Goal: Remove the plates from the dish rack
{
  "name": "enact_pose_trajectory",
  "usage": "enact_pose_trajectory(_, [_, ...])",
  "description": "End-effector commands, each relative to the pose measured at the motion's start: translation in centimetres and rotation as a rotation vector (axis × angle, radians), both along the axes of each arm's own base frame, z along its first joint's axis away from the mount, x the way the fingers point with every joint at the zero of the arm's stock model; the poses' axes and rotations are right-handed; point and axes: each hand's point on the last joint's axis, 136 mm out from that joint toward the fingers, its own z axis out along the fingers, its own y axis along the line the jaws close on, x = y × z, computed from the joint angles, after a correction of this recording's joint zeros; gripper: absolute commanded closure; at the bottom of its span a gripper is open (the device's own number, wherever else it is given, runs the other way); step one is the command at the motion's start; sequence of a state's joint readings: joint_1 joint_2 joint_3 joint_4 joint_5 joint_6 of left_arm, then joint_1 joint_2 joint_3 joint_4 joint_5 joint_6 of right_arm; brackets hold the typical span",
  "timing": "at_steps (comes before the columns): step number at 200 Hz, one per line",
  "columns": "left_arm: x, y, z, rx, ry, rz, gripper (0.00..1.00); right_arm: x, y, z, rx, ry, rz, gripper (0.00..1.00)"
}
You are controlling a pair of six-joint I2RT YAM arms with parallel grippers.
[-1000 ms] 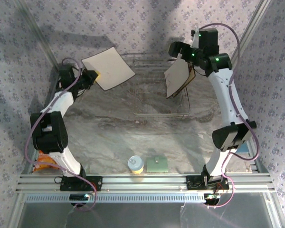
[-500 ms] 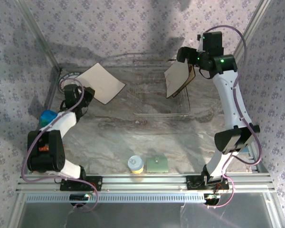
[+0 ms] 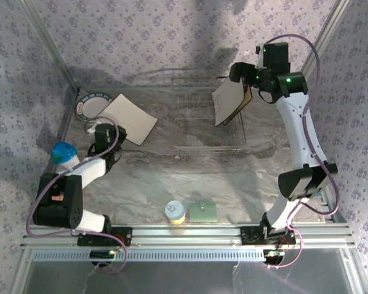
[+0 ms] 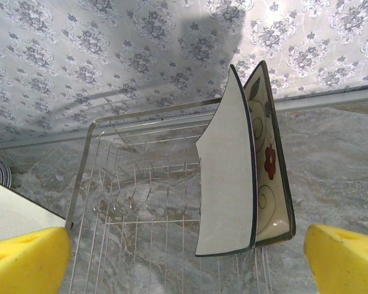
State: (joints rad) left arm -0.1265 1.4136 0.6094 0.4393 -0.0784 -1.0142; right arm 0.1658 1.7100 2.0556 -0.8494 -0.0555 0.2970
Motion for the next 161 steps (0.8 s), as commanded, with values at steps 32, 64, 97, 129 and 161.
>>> enact_pose_trajectory(32, [2.2, 0.3, 8.1, -0.097, -0.34, 0.097, 1.0, -0.7, -0.3, 0.9, -0.01, -0.021, 0.006, 0.01])
enact_pose_trajectory(64, [2.9, -0.3, 6.7, -0.138, -0.334, 0.108, 1.0, -0.6, -0.4, 0.6, -0.011, -0.016, 0.005, 0.0])
enact_pose_trajectory(97, [3.7, -1.1, 5.6, -0.159, -0.332, 0.115, 1.0, -0.6, -0.4, 0.7, -0.012, -0.017, 0.005, 0.0])
enact_pose_trajectory(129, [4.4, -1.6, 4.8, -0.18, -0.334, 0.13, 1.0, -0.5, -0.4, 0.5, -0.01, -0.014, 0.007, 0.0])
enact_pose_trajectory(161, [5.6, -2.6, 3.5, -0.218, -0.324, 0.128, 1.0, -0.3, -0.2, 0.3, -0.002, -0.011, 0.01, 0.0])
